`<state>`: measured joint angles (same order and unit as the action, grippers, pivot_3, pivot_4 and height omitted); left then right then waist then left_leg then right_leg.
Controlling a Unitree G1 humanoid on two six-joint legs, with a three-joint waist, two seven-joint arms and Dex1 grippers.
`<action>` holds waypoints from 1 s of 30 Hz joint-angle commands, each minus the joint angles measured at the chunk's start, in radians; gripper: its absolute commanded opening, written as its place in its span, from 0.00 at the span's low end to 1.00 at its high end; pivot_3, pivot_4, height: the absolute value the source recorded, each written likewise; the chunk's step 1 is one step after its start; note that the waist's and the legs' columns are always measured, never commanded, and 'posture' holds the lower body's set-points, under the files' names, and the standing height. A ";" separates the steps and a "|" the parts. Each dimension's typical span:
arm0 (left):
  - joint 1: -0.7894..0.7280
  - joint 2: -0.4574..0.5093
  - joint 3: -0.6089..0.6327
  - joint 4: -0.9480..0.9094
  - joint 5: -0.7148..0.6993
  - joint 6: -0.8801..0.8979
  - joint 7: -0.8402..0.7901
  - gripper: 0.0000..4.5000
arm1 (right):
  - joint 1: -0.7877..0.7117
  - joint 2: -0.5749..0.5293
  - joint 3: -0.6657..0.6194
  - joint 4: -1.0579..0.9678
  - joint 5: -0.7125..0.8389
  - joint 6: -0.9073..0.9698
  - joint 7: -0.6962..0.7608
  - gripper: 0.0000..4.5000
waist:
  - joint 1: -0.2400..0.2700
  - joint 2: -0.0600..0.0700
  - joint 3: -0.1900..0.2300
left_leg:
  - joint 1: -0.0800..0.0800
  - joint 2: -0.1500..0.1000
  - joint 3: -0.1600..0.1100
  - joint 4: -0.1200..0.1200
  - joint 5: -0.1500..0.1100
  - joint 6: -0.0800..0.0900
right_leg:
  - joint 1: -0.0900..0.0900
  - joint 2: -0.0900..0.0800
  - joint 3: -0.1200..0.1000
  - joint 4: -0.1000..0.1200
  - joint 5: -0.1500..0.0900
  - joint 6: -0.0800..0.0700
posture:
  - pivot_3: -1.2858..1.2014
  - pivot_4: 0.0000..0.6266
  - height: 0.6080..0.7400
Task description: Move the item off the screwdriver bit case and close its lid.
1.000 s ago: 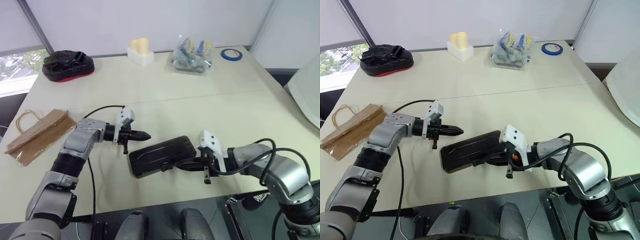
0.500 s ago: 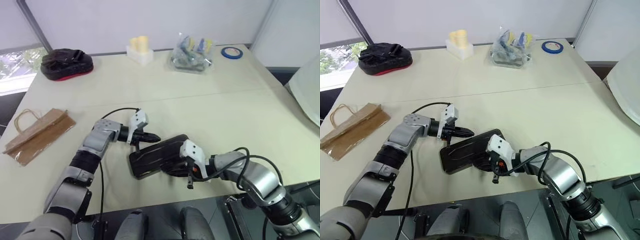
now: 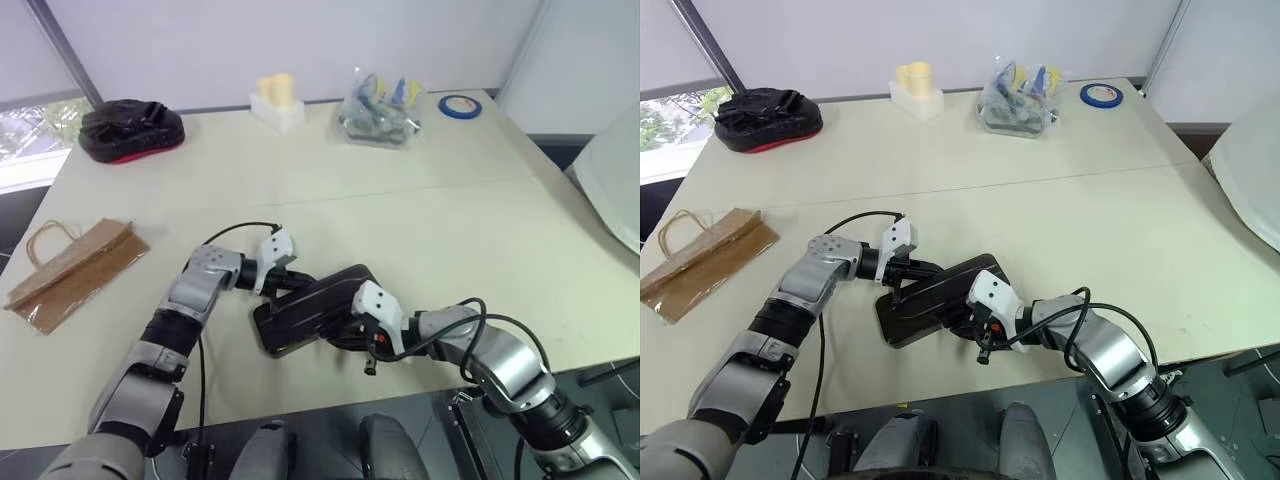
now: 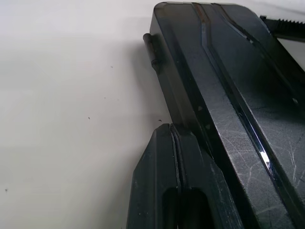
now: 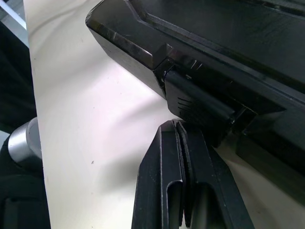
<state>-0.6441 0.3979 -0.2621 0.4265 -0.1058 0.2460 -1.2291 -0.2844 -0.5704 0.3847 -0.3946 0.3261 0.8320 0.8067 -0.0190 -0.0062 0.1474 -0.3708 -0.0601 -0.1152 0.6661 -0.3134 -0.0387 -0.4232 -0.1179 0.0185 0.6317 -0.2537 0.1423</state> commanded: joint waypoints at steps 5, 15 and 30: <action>0.062 -0.056 -0.088 -0.021 0.015 -0.005 -0.049 0.00 | -0.068 0.052 -0.031 0.056 -0.110 -0.044 -0.135 0.01 | -0.001 -0.001 -0.001 | 0.003 0.000 0.000 0.000 -0.001 0.001 | 0.002 0.001 0.000 0.000 0.000 0.000 | 0.52 0.24 1.00; 0.060 -0.085 -0.077 -0.039 0.017 0.018 -0.045 0.00 | -0.104 0.137 -0.080 0.134 -0.074 0.078 -0.154 0.01 | -0.001 -0.005 -0.003 | 0.018 0.002 -0.001 -0.003 -0.004 0.007 | 0.016 0.002 0.000 -0.001 0.000 0.000 | 0.52 0.24 1.00; 0.116 -0.108 -0.070 -0.084 0.034 0.041 -0.052 0.00 | -0.216 0.192 -0.074 0.274 -0.082 0.158 -0.171 0.01 | 0.003 -0.007 -0.011 | 0.031 0.002 -0.002 -0.006 -0.004 0.007 | 0.029 0.002 0.000 -0.003 0.000 -0.001 | 0.52 0.24 1.00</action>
<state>-0.5897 0.3937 -0.1783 0.3932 -0.0300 0.2814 -1.1782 -0.4204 -0.4132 0.3527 -0.2084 0.3461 1.0381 0.7964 -0.0163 -0.0134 0.1359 -0.3392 -0.0577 -0.1174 0.6599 -0.3172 -0.0322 -0.3934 -0.1154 0.0182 0.6285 -0.2541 0.1418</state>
